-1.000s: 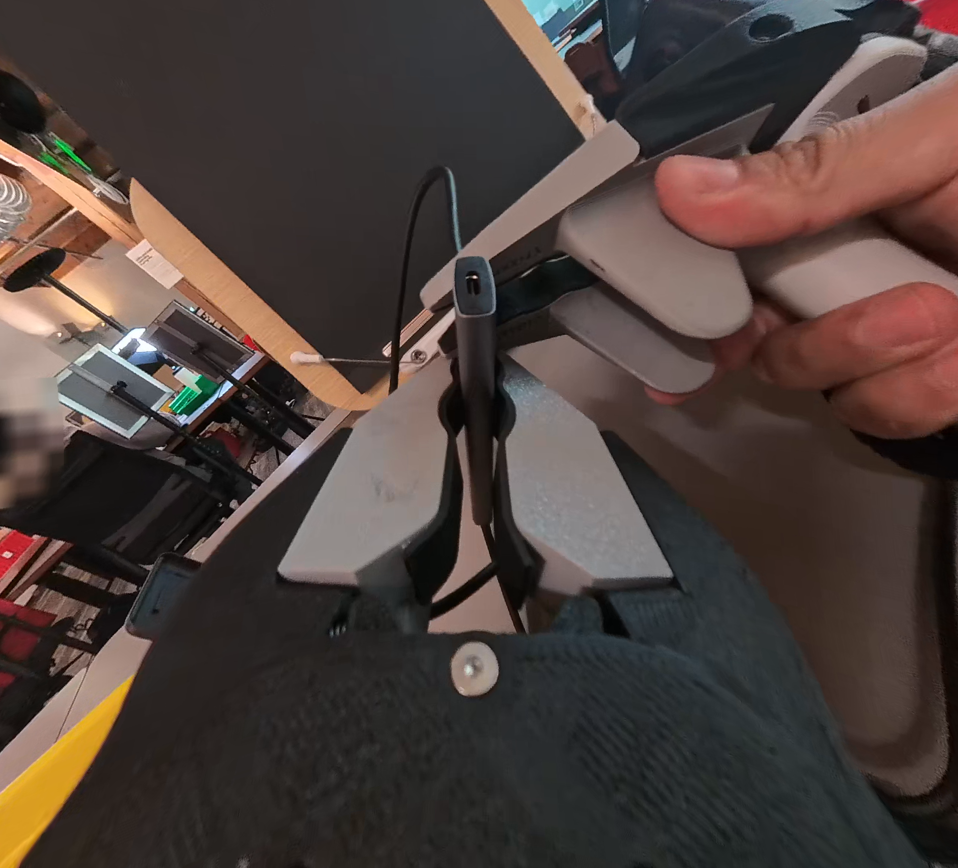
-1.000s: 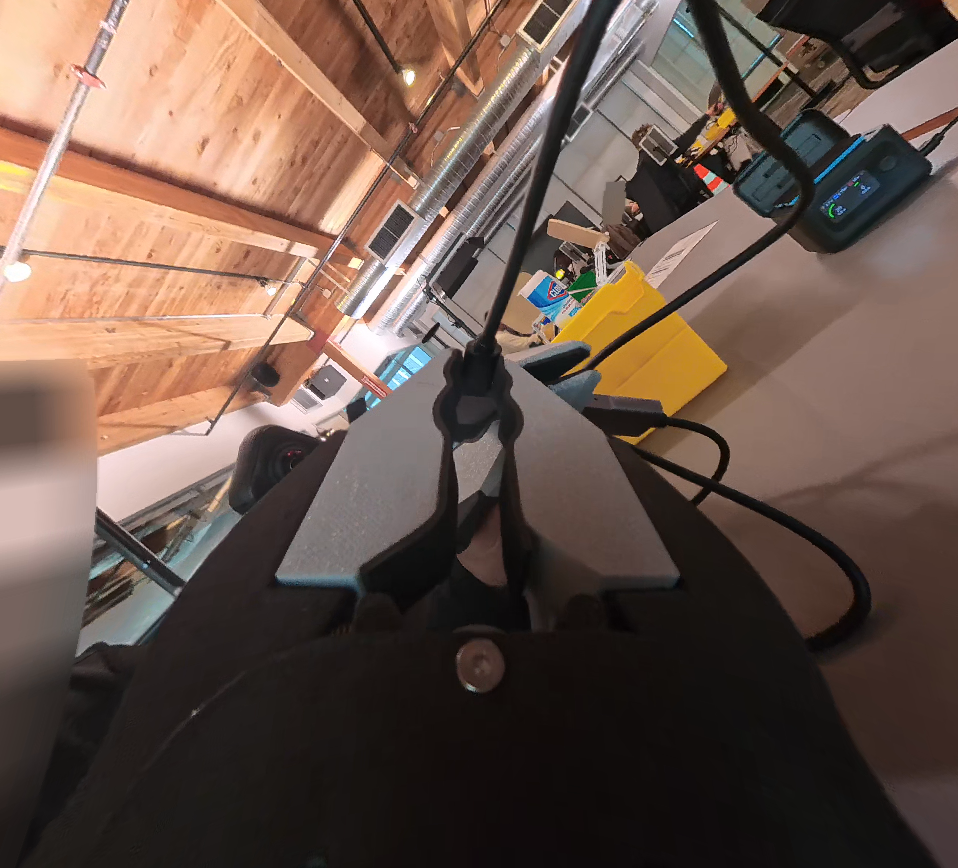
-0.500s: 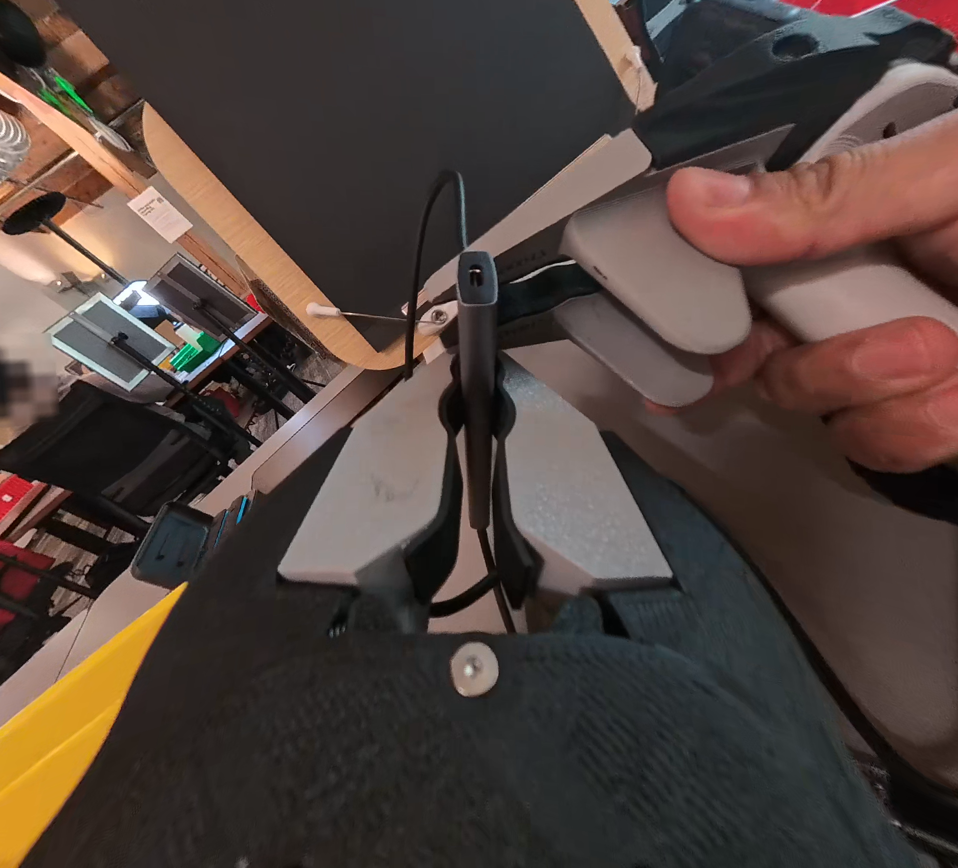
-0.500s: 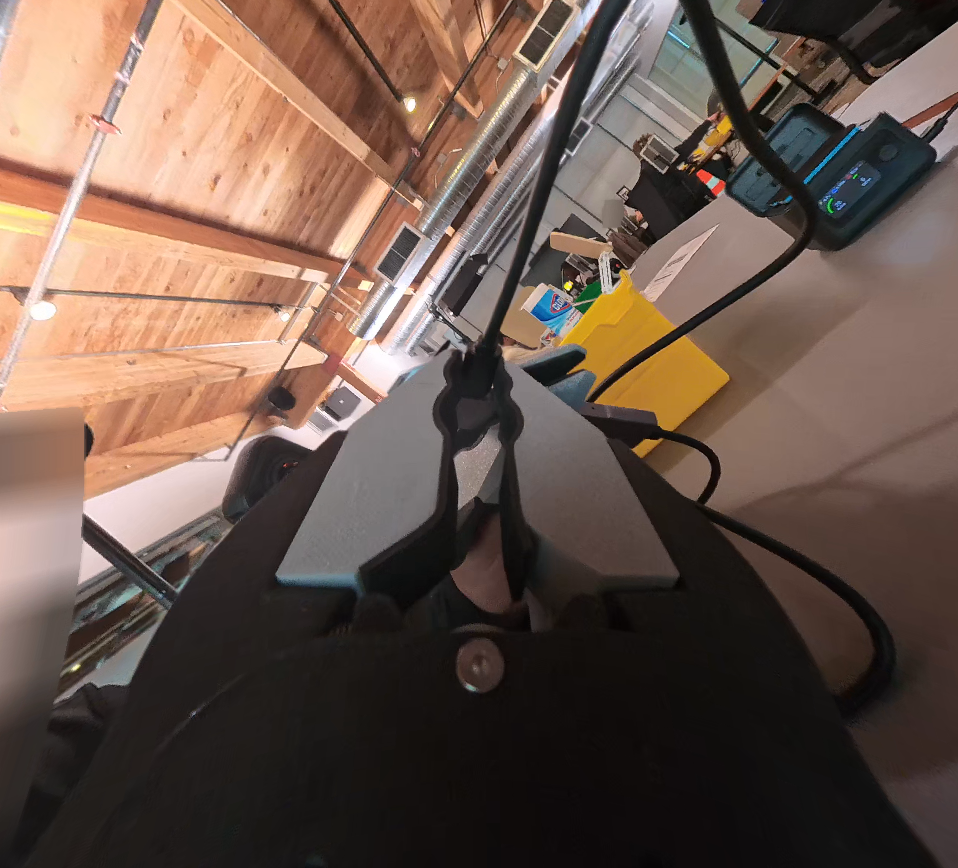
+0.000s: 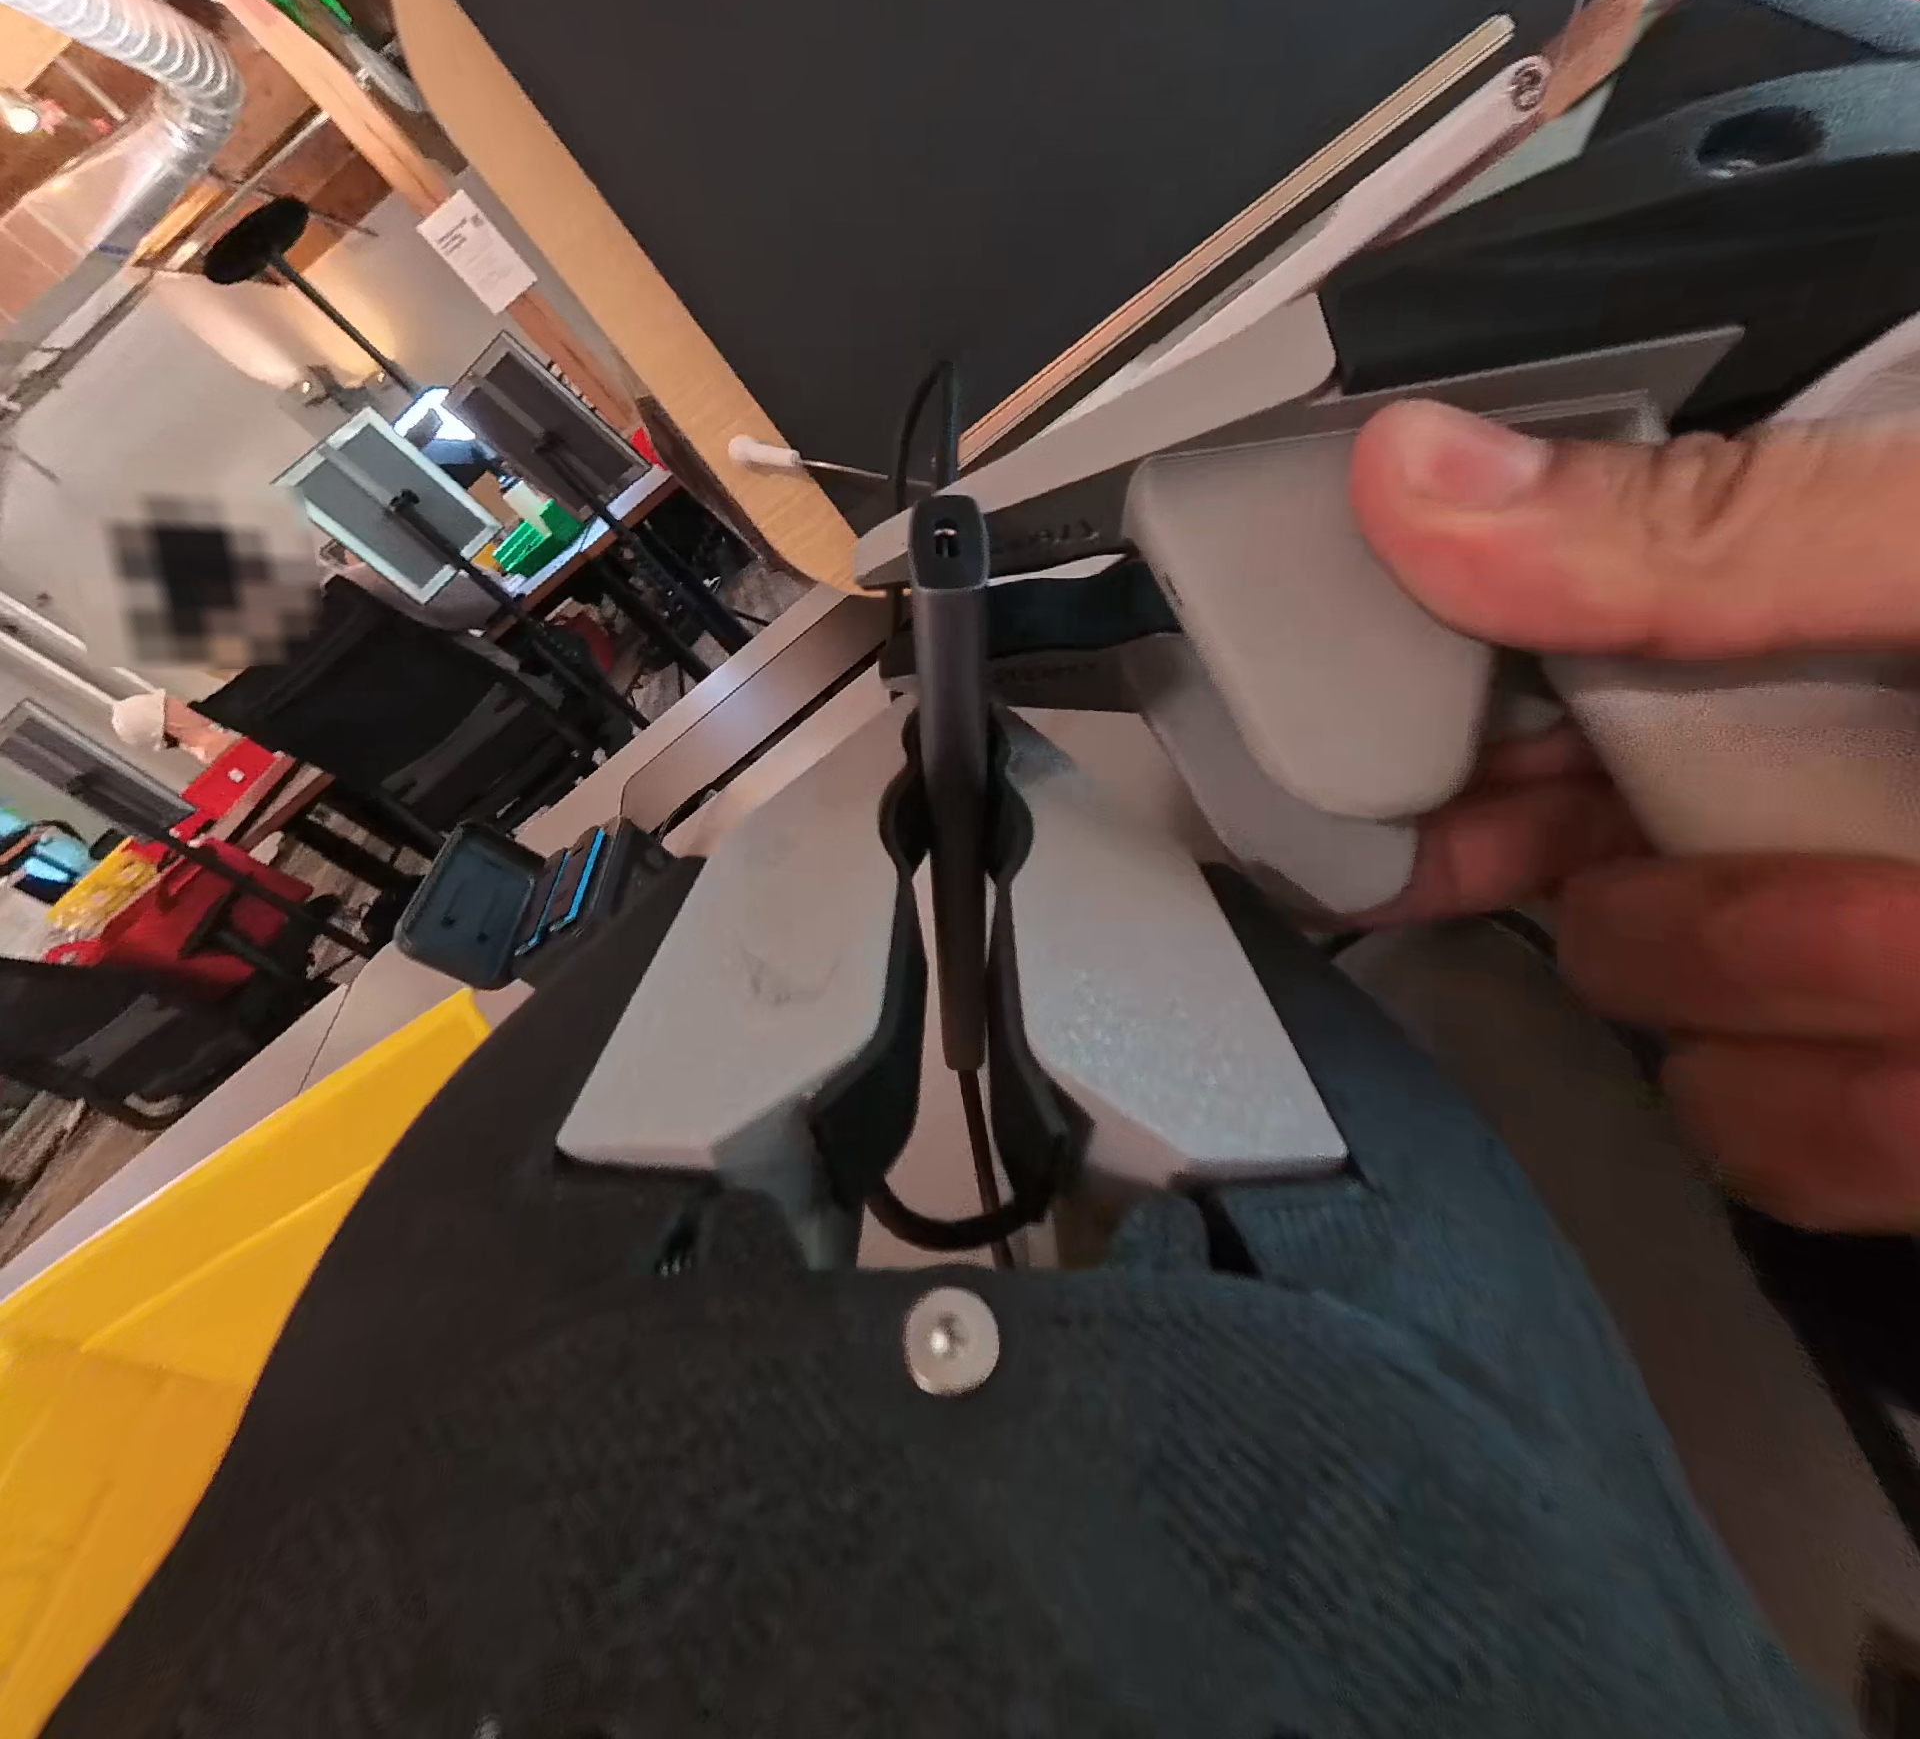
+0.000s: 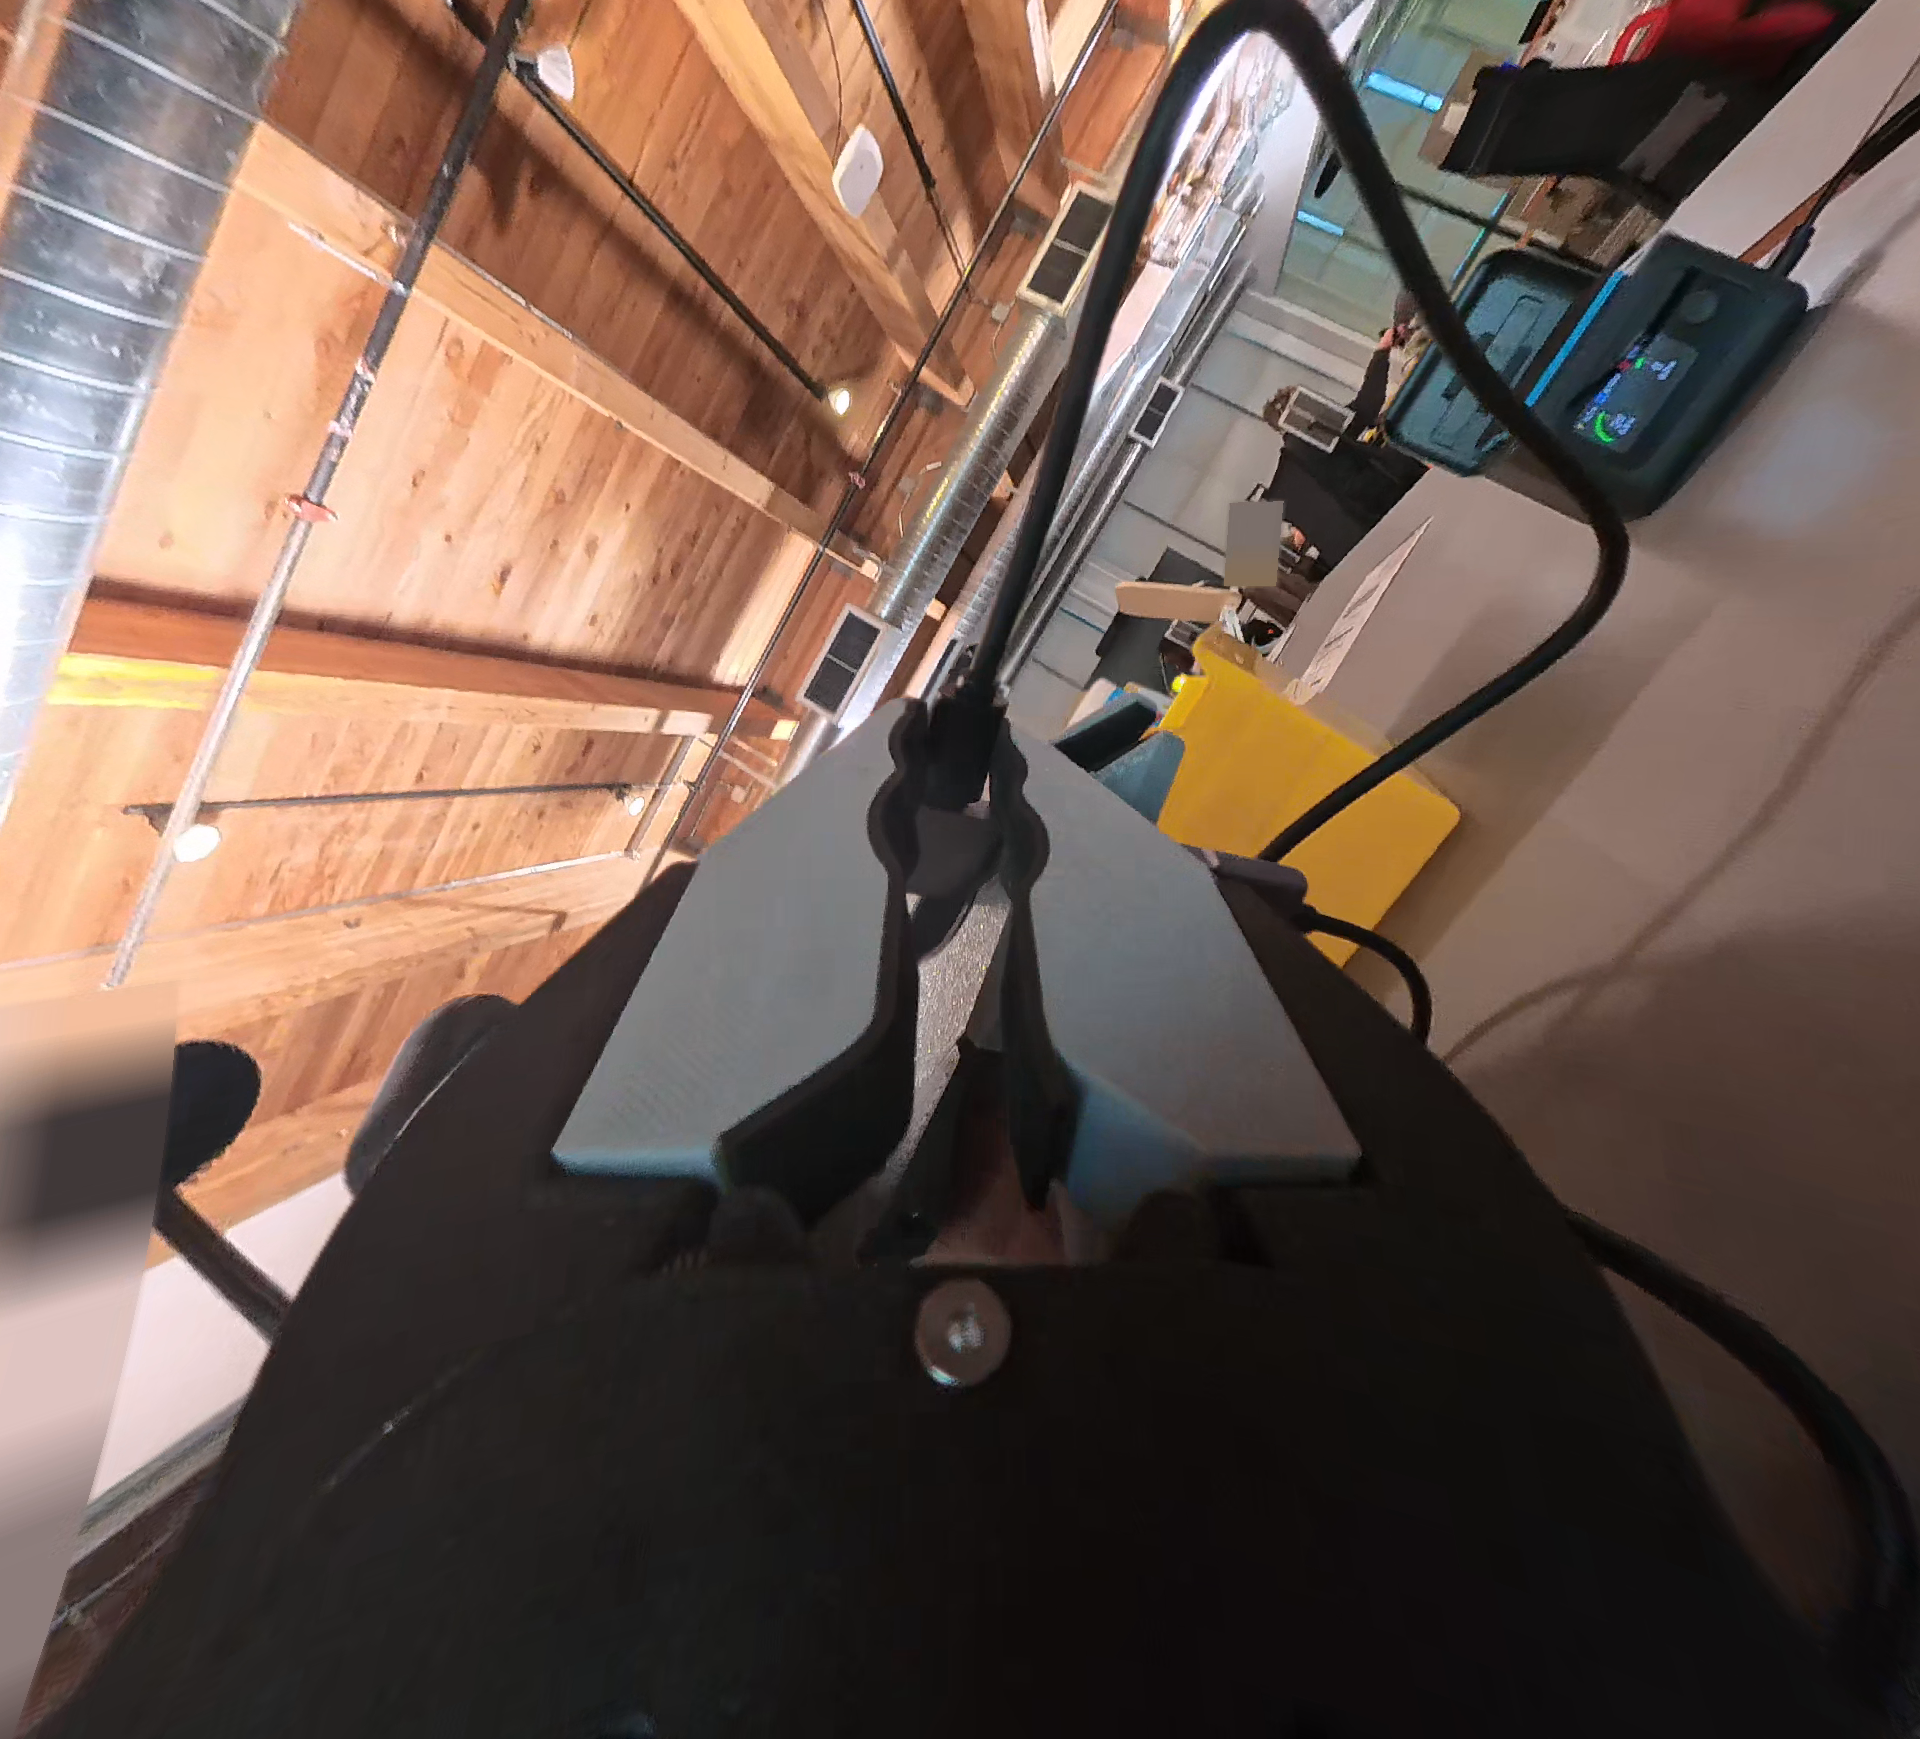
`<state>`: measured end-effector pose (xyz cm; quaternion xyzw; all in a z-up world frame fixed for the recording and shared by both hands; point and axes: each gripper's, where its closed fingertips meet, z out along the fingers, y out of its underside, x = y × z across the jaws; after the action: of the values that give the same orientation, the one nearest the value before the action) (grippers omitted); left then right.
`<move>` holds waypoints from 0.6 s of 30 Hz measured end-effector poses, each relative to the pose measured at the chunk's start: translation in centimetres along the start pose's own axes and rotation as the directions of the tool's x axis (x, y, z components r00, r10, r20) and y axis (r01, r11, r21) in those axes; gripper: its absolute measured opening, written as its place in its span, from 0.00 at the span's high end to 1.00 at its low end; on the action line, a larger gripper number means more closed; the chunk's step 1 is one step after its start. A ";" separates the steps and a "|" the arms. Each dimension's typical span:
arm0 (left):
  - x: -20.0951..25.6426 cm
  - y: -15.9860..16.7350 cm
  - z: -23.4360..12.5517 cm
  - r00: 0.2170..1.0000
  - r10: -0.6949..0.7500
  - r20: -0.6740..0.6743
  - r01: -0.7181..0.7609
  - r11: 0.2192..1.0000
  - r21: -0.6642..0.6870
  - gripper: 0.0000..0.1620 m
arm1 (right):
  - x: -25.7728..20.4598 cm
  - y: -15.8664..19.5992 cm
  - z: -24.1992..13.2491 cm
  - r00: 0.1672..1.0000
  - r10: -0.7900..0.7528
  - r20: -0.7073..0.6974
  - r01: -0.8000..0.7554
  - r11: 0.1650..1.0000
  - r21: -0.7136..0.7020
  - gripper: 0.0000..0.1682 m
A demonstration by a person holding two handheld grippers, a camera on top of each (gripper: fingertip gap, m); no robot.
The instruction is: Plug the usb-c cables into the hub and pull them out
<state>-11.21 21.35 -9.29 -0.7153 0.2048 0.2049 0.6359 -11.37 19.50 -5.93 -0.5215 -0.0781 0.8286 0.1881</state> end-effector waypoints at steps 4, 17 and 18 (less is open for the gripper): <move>-0.4 0.4 0.3 0.999 -0.014 0.044 0.015 1.000 -0.023 0.98 | 0.5 -0.3 0.4 0.999 0.033 0.004 -0.034 0.998 0.060 0.97; -1.4 0.3 0.5 0.987 -0.162 0.021 0.162 0.987 0.014 0.98 | 0.2 -0.2 1.8 1.000 0.010 -0.017 -0.009 0.998 0.056 0.95; -1.4 0.5 0.4 0.981 -0.193 -0.006 0.193 0.981 0.028 0.98 | 0.3 0.3 1.9 0.999 0.030 -0.016 -0.030 1.000 -0.010 0.95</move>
<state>-12.64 21.70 -8.93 -0.7232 0.1385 0.1381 0.6624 -13.30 19.45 -5.42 -0.5300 -0.0732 0.8268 0.1736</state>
